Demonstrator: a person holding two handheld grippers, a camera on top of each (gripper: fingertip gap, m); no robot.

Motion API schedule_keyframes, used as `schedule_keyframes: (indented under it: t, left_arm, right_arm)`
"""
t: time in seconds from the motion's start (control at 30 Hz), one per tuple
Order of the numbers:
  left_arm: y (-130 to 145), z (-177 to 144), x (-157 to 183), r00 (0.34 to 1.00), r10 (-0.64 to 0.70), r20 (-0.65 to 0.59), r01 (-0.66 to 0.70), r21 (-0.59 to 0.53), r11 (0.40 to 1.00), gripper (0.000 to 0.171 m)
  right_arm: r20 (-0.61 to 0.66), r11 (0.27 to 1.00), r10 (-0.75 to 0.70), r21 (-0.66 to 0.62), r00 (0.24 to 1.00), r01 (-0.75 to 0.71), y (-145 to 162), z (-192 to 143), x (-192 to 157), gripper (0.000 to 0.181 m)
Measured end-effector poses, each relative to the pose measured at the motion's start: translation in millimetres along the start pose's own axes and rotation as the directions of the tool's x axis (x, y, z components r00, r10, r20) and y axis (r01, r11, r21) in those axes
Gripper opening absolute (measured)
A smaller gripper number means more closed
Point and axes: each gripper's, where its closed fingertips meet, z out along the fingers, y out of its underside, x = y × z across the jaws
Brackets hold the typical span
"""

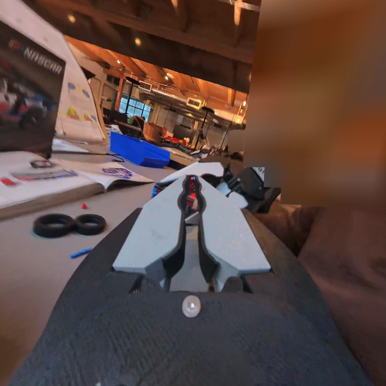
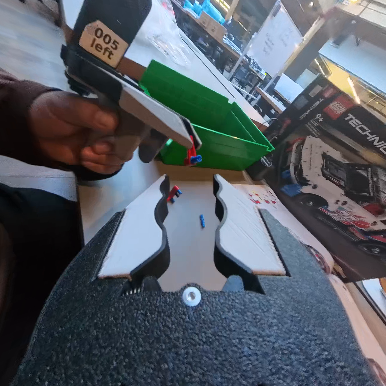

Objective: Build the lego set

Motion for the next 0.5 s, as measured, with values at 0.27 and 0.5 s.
schedule_keyframes:
  t: [0.27, 0.5]
  left_arm:
    - [31.0, -13.2, -7.4, 0.960, 0.280, 0.022, -0.262, -0.290, 0.921, 0.003]
    - [72.9, -32.2, -48.7, 0.953, -0.084, 0.292, 0.220, -0.475, 0.852, 0.002]
  right_arm:
    - [0.004, 0.994, -0.045, -0.102, 0.999, 0.045, 17.2, -1.4, -12.2, 0.034]
    - [0.060, 0.966, 0.032, -0.258, 0.998, -0.016, 62.6, 19.6, -33.4, 0.038]
